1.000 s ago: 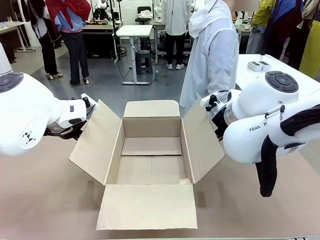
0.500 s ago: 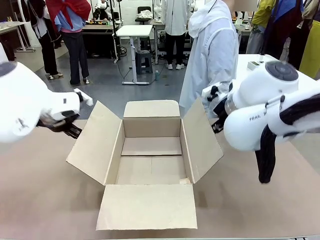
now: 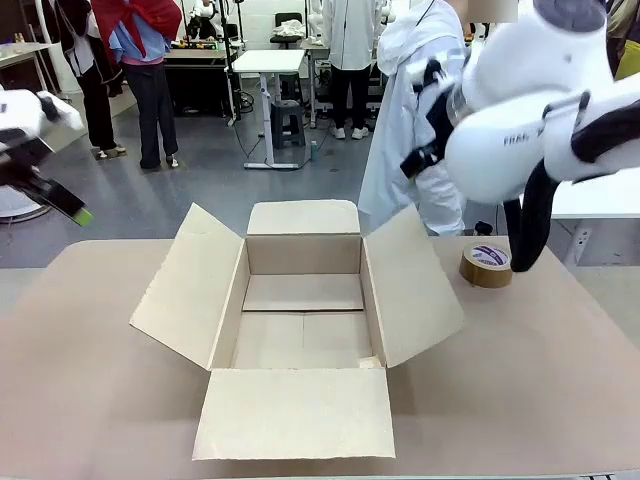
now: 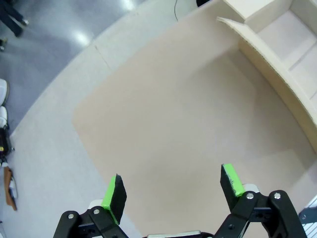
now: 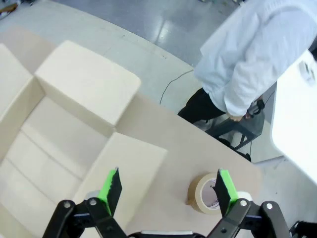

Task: Wrap the clocks to prevent damage.
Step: Open the side flaps of the Package Box.

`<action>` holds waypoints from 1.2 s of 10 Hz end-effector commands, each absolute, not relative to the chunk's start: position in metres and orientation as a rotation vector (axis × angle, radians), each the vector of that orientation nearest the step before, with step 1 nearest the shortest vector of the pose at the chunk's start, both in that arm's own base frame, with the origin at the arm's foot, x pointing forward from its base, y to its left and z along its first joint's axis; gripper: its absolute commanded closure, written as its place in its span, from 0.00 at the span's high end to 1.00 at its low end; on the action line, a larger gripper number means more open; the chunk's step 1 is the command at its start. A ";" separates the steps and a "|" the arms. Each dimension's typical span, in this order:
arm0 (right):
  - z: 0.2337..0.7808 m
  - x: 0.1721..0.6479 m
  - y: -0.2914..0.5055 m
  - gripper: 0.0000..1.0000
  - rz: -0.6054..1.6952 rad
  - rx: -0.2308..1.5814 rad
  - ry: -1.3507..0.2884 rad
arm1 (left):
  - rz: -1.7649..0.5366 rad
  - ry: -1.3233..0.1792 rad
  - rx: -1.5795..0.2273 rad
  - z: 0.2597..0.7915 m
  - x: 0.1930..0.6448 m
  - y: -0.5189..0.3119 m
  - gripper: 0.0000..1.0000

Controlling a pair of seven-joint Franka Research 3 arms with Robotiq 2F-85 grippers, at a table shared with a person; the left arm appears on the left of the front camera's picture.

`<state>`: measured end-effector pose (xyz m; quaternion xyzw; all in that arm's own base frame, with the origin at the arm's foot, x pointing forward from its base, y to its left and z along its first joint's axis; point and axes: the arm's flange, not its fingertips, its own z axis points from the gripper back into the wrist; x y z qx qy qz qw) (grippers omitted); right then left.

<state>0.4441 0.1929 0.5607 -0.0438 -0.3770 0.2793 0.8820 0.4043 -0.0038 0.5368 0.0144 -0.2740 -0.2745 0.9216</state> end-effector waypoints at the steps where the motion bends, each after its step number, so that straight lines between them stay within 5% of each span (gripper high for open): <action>1: 0.585 0.396 0.194 1.00 0.722 -0.187 -0.700 | -0.633 -0.582 0.026 0.560 0.382 -0.008 1.00; 2: 0.589 0.377 0.190 1.00 0.793 -0.198 -0.622 | -0.657 -0.591 0.037 0.565 0.365 -0.009 1.00; 3: 0.582 0.418 0.204 1.00 0.639 -0.122 -0.763 | -0.685 -0.595 0.053 0.573 0.354 -0.014 1.00; 7: 0.582 0.418 0.204 1.00 0.639 -0.122 -0.763 | -0.633 -0.596 0.030 0.576 0.366 -0.009 1.00; 12: 0.617 0.385 0.156 1.00 0.709 -0.222 -0.550 | -0.695 -0.465 0.227 0.618 0.328 -0.047 1.00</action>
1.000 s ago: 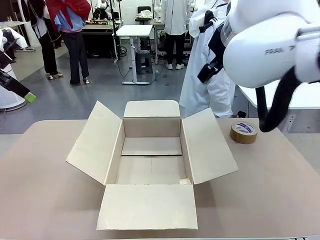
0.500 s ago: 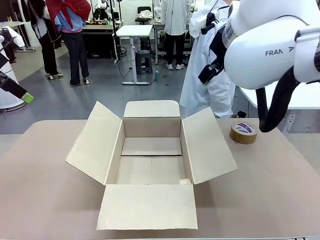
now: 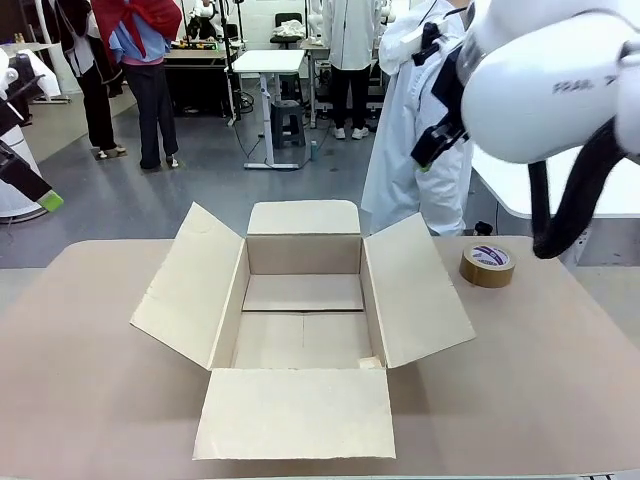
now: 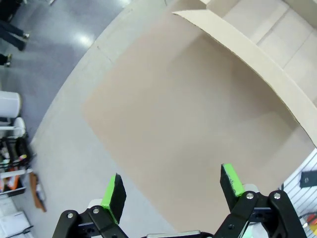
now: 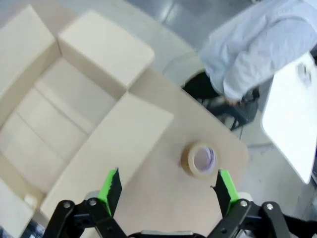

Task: Wrap the clocks to prevent damage.
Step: Open the side flaps of the Package Box.

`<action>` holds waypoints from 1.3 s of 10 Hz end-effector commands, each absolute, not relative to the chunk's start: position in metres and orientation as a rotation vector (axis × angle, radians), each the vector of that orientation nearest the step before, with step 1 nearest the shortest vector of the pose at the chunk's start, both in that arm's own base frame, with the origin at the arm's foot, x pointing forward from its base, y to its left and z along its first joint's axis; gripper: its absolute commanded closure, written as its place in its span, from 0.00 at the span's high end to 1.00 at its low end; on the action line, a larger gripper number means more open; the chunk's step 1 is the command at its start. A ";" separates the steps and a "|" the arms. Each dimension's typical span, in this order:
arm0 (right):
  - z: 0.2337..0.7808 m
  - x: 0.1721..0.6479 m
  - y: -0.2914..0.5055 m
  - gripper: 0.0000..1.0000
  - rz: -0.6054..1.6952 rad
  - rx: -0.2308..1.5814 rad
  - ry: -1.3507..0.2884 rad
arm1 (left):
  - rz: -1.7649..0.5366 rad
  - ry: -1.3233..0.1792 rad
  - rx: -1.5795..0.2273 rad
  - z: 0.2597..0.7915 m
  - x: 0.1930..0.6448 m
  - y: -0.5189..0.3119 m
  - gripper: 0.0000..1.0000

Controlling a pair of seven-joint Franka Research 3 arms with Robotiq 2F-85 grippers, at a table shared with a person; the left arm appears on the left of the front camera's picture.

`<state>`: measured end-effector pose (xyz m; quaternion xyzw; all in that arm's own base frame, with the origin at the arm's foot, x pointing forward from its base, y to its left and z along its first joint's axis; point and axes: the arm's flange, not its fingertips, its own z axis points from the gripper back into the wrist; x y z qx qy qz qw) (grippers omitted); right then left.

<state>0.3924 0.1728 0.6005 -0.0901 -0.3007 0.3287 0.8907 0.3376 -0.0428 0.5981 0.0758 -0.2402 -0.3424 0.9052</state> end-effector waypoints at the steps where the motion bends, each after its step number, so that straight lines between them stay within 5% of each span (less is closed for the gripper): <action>1: 0.620 0.384 0.144 1.00 0.675 -0.235 -0.506 | -0.682 -0.468 0.244 0.632 0.325 -0.055 1.00; 8: 0.614 0.377 0.137 1.00 0.674 -0.217 -0.490 | -0.713 -0.477 0.228 0.635 0.321 -0.060 1.00; 10: 0.585 0.396 0.108 1.00 0.966 0.221 -0.626 | -0.999 -0.442 -0.114 0.627 0.362 -0.018 1.00; 13: 0.525 0.421 0.028 1.00 1.083 0.552 -0.756 | -1.184 -0.540 -0.384 0.624 0.384 0.042 1.00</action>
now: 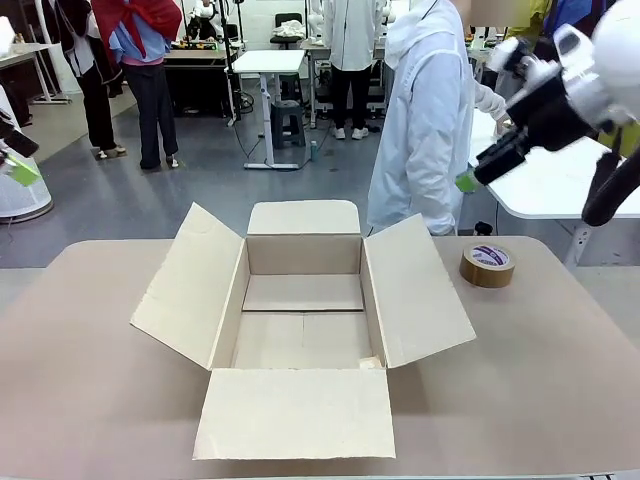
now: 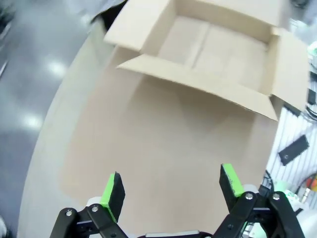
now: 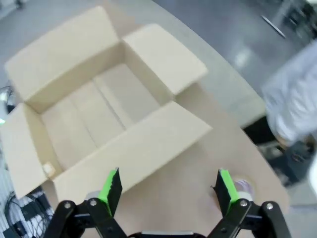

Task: Wrap the clocks to prevent damage.
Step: Open the side flaps of the Package Box.

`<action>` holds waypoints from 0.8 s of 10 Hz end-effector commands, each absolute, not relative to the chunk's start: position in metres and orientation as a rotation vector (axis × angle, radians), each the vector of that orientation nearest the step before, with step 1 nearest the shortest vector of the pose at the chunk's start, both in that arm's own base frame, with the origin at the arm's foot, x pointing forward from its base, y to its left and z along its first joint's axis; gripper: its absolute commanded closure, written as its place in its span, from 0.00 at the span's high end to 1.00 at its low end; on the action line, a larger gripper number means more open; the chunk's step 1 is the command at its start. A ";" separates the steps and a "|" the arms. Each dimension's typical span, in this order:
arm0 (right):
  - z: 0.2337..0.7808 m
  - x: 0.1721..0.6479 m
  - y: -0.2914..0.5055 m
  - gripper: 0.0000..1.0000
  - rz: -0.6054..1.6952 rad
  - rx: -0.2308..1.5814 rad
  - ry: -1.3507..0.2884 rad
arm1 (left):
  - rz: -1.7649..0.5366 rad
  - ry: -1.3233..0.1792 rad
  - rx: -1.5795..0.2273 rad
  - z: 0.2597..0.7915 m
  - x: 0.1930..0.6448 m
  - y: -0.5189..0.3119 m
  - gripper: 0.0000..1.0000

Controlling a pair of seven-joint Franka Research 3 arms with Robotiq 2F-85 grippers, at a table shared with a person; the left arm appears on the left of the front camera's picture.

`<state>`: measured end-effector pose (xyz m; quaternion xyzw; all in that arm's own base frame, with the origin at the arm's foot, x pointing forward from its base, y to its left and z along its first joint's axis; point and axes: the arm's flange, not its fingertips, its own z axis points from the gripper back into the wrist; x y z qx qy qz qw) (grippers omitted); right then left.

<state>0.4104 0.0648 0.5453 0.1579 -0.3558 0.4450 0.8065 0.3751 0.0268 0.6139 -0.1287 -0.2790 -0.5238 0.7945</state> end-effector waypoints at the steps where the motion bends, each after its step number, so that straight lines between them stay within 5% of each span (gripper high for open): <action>1: 0.506 0.425 0.002 1.00 1.088 0.631 -0.764 | -1.221 -0.574 -0.446 0.622 0.389 0.062 1.00; 4: 0.488 0.404 -0.055 1.00 0.969 0.672 -0.850 | -1.212 -0.695 -0.416 0.603 0.392 0.108 1.00; 8: 0.486 0.407 -0.025 1.00 1.062 0.677 -0.866 | -1.222 -0.677 -0.456 0.606 0.384 0.105 1.00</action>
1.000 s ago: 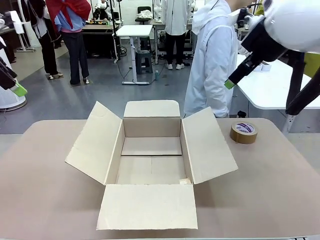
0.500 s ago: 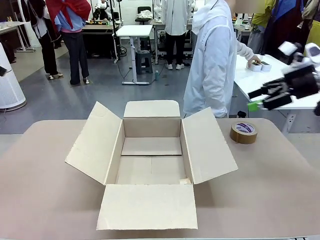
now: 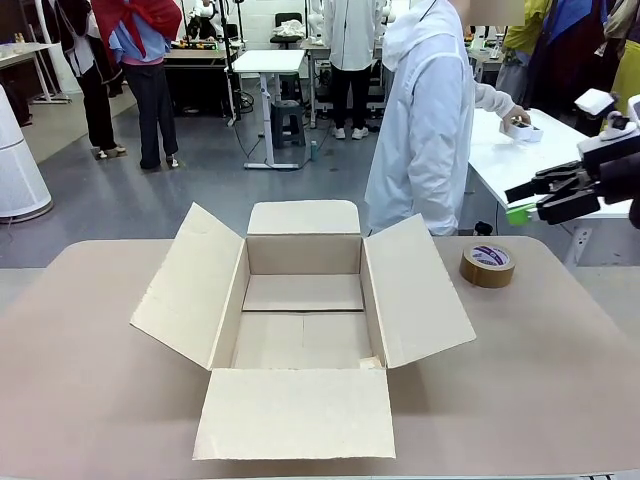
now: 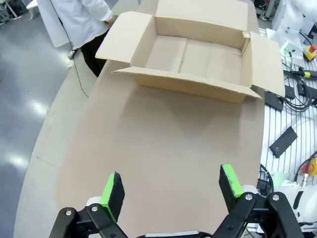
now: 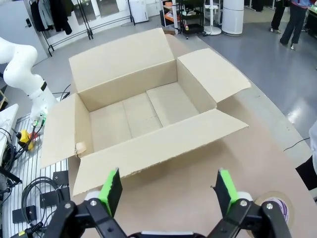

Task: Wrap the clocks to prevent damage.
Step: Open the side flaps of the Package Box.

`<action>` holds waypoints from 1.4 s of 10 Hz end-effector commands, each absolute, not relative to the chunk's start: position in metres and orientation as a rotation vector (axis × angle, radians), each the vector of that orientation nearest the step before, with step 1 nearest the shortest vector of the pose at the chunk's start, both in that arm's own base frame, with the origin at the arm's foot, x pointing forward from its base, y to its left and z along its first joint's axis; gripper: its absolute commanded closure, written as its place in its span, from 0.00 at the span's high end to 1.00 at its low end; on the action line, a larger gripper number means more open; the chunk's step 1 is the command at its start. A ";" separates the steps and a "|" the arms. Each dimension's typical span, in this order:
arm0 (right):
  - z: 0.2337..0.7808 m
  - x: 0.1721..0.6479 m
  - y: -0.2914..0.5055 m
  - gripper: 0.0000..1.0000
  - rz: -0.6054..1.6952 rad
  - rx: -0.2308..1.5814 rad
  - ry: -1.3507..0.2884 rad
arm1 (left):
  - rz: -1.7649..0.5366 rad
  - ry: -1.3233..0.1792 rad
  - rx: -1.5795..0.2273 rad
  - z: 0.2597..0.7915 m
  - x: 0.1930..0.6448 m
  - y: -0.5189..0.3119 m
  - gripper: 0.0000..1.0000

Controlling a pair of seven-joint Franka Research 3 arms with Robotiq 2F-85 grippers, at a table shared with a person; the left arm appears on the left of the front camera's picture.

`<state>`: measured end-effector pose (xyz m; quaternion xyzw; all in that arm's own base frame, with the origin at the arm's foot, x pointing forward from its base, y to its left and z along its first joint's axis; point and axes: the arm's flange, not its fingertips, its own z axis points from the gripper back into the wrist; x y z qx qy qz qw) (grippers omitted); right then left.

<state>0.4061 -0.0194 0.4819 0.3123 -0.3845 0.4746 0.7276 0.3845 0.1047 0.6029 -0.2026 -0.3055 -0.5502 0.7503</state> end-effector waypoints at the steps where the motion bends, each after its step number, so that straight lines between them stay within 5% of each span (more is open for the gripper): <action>1: 0.486 0.407 -0.025 1.00 1.062 0.677 -0.866 | -1.222 -0.677 -0.456 0.606 0.384 0.105 1.00; 9: 0.500 0.355 -0.139 1.00 1.104 0.643 -1.110 | -1.476 -0.802 -0.854 0.572 0.404 0.136 1.00; 14: 0.493 0.364 -0.145 1.00 1.074 0.676 -1.118 | -1.157 -0.924 -0.813 0.567 0.399 0.164 1.00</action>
